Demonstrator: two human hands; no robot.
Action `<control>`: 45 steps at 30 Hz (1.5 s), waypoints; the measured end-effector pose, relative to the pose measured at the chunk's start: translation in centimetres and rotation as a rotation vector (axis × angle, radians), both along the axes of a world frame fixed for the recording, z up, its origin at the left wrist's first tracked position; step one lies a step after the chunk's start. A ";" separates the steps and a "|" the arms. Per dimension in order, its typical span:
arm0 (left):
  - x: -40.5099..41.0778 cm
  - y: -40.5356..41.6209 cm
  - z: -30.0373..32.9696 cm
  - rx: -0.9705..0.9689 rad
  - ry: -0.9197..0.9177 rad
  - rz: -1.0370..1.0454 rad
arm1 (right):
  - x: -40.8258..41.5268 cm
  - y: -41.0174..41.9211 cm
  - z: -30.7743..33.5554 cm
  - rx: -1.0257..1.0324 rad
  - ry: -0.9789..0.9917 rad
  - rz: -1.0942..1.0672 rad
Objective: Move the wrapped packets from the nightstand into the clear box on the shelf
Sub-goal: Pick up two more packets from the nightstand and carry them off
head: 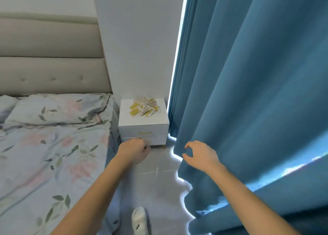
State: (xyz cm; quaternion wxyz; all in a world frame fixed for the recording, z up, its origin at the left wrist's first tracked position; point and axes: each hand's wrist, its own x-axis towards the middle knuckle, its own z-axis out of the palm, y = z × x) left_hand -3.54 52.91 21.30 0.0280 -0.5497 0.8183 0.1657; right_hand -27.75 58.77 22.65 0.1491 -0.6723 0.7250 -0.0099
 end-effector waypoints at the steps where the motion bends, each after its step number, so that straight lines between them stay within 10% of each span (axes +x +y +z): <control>1: 0.5 -2.3 -0.1 0.005 0.008 0.009 | 0.3 -2.7 -0.4 0.012 0.003 0.013; 28: 3.7 -51.9 -10.1 0.092 0.112 0.429 | 4.7 -58.9 -11.3 0.140 -0.092 0.189; 45: 4.2 -63.5 -28.7 0.439 0.271 0.695 | 4.8 -68.8 -30.6 0.387 -0.258 0.018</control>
